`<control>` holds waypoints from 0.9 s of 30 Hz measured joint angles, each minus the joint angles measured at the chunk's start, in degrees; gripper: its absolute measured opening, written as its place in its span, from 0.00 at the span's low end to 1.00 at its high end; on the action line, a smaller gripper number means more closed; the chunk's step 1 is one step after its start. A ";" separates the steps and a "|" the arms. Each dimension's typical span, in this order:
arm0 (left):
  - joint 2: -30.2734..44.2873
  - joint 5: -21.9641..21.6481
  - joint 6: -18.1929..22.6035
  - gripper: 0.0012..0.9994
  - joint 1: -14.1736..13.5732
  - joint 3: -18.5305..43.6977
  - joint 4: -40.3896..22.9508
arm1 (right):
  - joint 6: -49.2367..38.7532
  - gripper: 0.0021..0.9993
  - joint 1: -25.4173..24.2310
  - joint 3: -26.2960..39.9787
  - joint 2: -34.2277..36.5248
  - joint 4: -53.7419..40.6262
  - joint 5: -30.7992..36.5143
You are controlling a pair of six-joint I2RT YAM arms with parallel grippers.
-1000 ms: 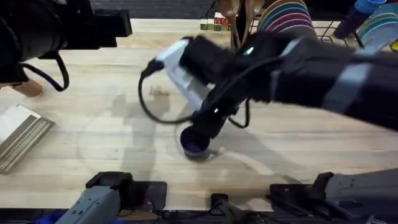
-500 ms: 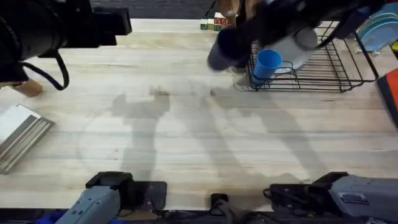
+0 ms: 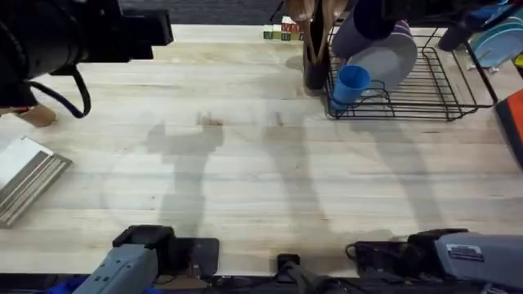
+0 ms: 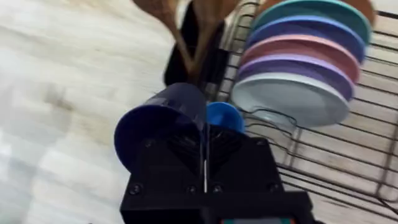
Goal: Pick up the cup on the table and put them onto the rack.
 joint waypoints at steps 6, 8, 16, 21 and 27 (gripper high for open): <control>0.00 0.00 0.00 0.99 0.01 0.00 0.06 | 0.14 0.03 -0.44 0.02 0.00 -0.71 3.43; 0.00 0.00 0.00 0.99 0.00 0.00 0.07 | 0.14 0.03 -0.44 0.04 0.04 -1.58 4.01; 0.00 0.00 0.00 0.99 0.01 0.00 0.06 | 0.13 0.03 -0.44 0.07 1.95 -4.41 7.38; 0.00 0.00 0.00 0.99 0.00 0.00 0.05 | 0.14 0.03 -0.44 0.07 3.52 -4.42 7.99; 0.00 0.00 0.00 0.99 0.00 0.00 0.05 | 0.12 0.03 -0.44 0.07 5.55 -4.42 8.27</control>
